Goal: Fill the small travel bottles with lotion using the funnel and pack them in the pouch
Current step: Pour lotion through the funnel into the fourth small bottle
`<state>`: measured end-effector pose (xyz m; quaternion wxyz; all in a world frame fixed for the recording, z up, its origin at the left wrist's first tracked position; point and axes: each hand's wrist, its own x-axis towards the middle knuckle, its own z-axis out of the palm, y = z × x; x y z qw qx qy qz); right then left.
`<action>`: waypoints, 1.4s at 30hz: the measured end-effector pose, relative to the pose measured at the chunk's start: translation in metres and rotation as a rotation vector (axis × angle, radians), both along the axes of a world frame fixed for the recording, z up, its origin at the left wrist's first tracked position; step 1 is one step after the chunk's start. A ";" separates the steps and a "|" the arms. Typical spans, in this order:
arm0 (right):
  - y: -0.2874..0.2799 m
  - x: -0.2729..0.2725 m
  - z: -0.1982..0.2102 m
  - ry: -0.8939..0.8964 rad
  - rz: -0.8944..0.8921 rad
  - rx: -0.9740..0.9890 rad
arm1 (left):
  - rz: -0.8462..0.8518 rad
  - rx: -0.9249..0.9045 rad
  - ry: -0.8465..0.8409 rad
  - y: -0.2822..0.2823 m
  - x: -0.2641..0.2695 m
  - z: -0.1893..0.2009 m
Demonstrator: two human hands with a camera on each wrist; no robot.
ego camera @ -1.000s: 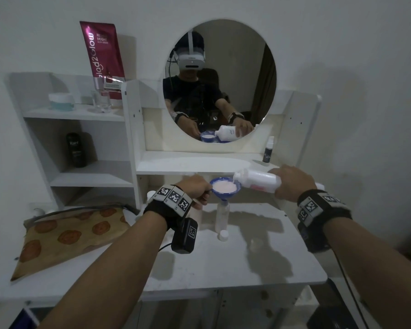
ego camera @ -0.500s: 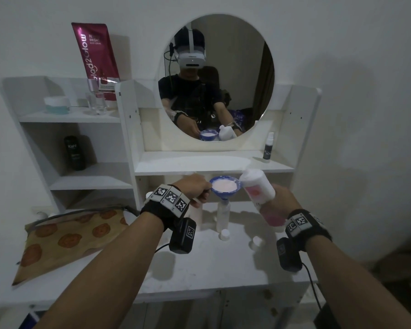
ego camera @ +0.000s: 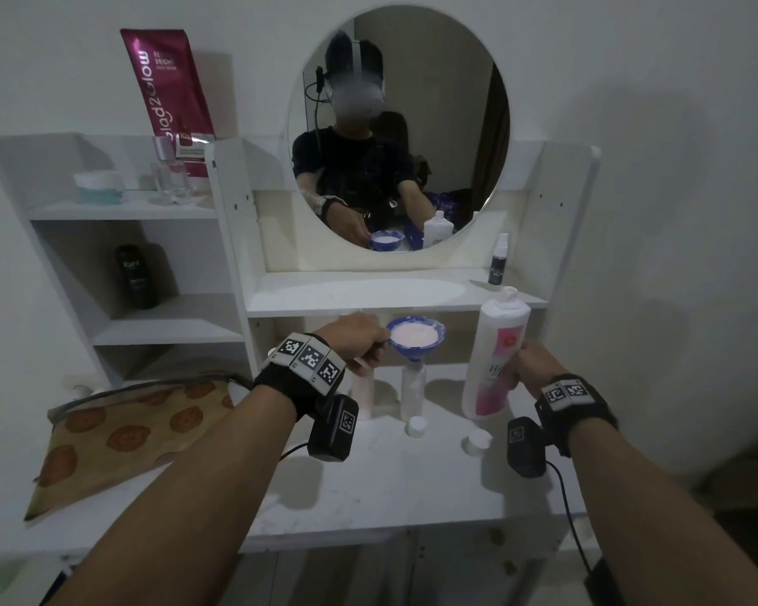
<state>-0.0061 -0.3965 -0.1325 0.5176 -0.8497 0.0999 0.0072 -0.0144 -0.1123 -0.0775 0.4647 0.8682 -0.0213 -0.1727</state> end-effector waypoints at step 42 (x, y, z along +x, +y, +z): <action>0.118 -0.030 -0.043 -0.159 0.154 -0.171 | -0.004 -0.037 0.019 -0.001 -0.002 0.007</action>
